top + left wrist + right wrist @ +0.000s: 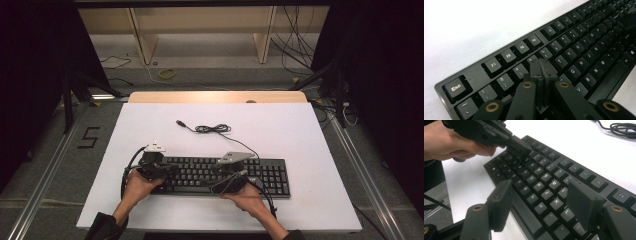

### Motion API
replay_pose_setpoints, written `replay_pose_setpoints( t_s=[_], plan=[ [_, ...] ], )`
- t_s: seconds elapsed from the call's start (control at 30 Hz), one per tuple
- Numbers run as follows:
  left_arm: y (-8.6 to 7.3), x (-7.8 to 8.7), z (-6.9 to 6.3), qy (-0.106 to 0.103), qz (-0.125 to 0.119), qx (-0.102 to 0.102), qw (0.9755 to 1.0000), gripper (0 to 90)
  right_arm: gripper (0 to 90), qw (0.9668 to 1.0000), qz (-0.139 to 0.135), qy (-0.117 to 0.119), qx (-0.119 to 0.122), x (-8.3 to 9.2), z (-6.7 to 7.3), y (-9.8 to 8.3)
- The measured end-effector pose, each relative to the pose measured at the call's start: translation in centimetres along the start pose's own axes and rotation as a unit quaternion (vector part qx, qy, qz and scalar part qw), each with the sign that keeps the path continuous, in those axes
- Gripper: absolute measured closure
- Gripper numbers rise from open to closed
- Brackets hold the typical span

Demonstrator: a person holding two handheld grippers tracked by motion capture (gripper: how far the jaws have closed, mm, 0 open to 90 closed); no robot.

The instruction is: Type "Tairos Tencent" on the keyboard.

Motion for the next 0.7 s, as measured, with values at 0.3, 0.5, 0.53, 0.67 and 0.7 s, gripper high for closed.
replay_pose_setpoints(
  t_s=[0.3,0.5,0.53,0.67,0.7],
  plan=[
    [-0.4,-0.4,0.0,0.001,0.007,0.003,1.0,89.6,38.3,1.0,0.002,-0.002,0.001,0.0,0.0,-0.1],
    [-0.2,-0.1,-0.3,0.003,0.001,0.002,1.0,86.0,38.6,1.0,0.003,-0.002,0.0,-0.1,0.0,-0.1],
    [-0.1,0.1,-0.4,0.004,0.001,0.001,1.0,84.0,38.7,1.0,0.003,-0.002,0.0,-0.1,0.0,-0.1],
    [0.1,0.7,-0.6,0.004,-0.012,0.004,0.9999,76.0,40.0,1.0,0.003,-0.003,0.002,-0.3,0.1,-0.2],
    [0.1,0.8,-0.7,0.002,-0.014,0.005,0.9999,72.5,41.1,1.0,0.003,-0.003,0.003,-0.3,0.1,-0.2]
  ],
)
Point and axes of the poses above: each handheld gripper's, and its own axes: x roughly backward along the jaws, y roughly out of its top, z roughly to its left, the point moved 7 cm from there along -x, roughly forward along the jaws, and after that the axes turned 1 degree about -x, right-handed, at the moved point
